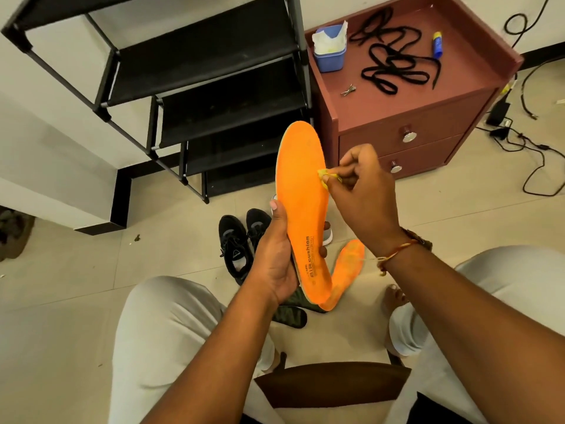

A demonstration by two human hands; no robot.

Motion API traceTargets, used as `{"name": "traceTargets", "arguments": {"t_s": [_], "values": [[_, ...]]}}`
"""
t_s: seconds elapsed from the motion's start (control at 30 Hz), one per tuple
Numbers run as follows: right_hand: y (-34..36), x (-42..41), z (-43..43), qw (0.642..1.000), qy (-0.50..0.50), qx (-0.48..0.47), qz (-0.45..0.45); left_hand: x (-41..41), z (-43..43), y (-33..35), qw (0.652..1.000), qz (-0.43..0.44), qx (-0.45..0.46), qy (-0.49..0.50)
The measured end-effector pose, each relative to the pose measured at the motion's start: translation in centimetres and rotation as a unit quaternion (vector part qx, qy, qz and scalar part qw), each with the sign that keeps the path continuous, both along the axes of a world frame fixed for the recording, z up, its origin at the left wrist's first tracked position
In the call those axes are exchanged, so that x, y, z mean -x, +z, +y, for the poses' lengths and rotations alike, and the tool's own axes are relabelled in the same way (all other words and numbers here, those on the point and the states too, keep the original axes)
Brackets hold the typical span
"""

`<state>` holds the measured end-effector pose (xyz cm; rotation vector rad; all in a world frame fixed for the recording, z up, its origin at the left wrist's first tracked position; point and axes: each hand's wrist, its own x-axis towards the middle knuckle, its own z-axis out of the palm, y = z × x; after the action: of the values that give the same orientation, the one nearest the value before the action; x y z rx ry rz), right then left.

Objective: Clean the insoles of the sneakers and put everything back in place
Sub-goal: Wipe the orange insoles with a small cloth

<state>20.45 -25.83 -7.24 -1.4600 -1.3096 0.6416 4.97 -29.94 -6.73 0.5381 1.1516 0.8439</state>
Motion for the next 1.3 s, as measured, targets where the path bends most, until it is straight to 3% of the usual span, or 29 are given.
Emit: {"name": "traceTargets", "arguments": {"t_s": [0.2, 0.33, 0.43, 0.67, 0.97, 1.1, 1.3], "values": [[-0.7, -0.4, 0.5, 0.968, 0.037, 0.081, 0.235, 0.3, 0.0, 0.2, 1.000, -0.021, 0.009, 0.010], [-0.6, -0.2, 0.4, 0.958, 0.038, 0.093, 0.268, 0.1, 0.1, 0.4, 0.999, -0.032, 0.009, 0.018], [-0.6, -0.1, 0.2, 0.964, 0.033, 0.093, 0.248, -0.1, 0.3, 0.2, 0.997, -0.062, 0.006, 0.047], [-0.6, 1.2, -0.4, 0.991, 0.065, 0.051, 0.108, 0.3, 0.5, 0.4, 0.996, -0.065, 0.004, 0.063], [-0.4, 2.0, -1.2, 0.995, 0.099, 0.017, -0.022, 0.5, 0.8, 0.2, 0.993, -0.095, 0.001, 0.067], [0.1, 2.3, -1.8, 0.995, 0.065, 0.014, -0.081, 0.3, 0.6, 0.4, 0.994, -0.093, 0.000, 0.064], [1.9, 5.2, -4.1, 0.993, 0.115, 0.005, -0.038, -0.2, 0.2, 0.5, 0.997, -0.067, 0.001, 0.042]]}}
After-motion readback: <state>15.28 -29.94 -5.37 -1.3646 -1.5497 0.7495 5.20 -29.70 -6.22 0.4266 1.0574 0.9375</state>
